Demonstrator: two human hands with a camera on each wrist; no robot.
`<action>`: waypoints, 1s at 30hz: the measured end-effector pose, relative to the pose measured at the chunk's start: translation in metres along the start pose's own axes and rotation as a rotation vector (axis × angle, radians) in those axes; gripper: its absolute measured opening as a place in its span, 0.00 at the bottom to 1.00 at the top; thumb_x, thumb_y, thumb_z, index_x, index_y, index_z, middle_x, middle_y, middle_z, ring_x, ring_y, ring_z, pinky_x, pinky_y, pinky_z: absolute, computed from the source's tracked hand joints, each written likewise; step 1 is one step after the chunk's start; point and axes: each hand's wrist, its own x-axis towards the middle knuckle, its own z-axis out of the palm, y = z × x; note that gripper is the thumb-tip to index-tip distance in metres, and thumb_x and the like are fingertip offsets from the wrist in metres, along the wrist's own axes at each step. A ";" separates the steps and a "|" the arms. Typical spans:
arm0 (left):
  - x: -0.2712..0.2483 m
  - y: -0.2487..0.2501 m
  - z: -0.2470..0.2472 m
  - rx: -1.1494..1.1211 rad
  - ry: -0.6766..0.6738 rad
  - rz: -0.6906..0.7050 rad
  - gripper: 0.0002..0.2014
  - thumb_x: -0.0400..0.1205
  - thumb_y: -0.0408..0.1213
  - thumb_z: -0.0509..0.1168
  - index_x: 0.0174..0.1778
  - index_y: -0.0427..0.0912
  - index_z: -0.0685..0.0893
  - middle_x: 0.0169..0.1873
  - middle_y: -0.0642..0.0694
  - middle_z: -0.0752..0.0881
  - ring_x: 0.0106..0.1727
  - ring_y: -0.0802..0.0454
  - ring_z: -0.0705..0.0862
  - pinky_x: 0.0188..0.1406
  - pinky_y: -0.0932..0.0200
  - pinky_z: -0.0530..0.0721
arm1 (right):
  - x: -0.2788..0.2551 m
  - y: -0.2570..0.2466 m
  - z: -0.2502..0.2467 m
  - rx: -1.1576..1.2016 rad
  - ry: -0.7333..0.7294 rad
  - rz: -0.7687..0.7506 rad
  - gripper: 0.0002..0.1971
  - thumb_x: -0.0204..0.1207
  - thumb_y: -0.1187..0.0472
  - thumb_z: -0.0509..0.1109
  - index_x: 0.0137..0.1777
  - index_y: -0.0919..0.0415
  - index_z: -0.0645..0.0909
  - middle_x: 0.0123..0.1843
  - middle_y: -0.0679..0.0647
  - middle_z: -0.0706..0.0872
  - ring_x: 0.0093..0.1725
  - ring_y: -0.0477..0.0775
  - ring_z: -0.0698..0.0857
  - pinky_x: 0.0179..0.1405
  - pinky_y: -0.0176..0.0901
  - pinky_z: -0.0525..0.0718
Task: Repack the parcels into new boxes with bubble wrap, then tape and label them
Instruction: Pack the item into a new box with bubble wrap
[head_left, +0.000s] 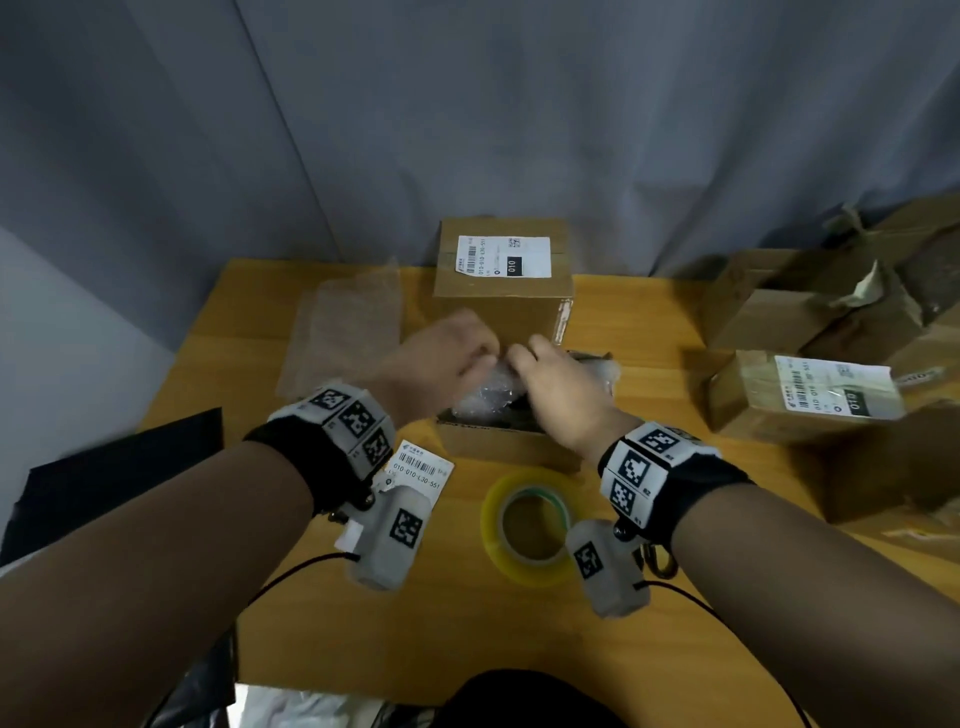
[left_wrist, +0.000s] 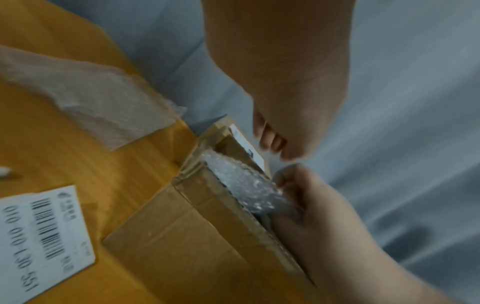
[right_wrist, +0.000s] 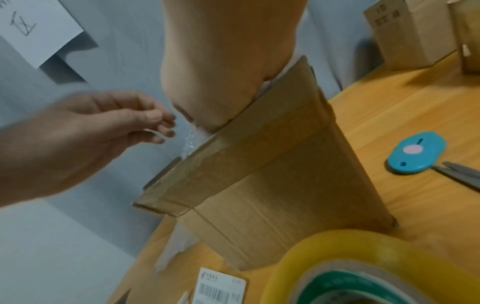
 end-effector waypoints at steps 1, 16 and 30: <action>0.005 0.002 0.006 -0.053 -0.175 0.046 0.12 0.87 0.39 0.56 0.59 0.39 0.81 0.54 0.47 0.80 0.53 0.56 0.77 0.53 0.69 0.66 | 0.000 0.001 0.001 0.044 -0.043 -0.015 0.19 0.75 0.70 0.64 0.66 0.62 0.72 0.60 0.60 0.74 0.60 0.61 0.77 0.41 0.45 0.74; 0.012 0.016 0.049 0.281 -0.832 -0.185 0.28 0.83 0.66 0.36 0.79 0.68 0.56 0.83 0.49 0.55 0.83 0.36 0.47 0.71 0.24 0.33 | -0.008 0.023 -0.020 -0.311 -0.555 0.169 0.27 0.85 0.44 0.43 0.69 0.56 0.76 0.71 0.56 0.78 0.75 0.56 0.68 0.76 0.60 0.48; 0.001 -0.004 0.060 0.403 -0.716 -0.025 0.37 0.75 0.74 0.38 0.80 0.64 0.59 0.81 0.48 0.58 0.80 0.46 0.53 0.79 0.43 0.44 | -0.014 0.052 0.012 -0.411 -0.663 0.001 0.37 0.80 0.32 0.34 0.83 0.48 0.57 0.85 0.58 0.56 0.85 0.56 0.41 0.74 0.70 0.23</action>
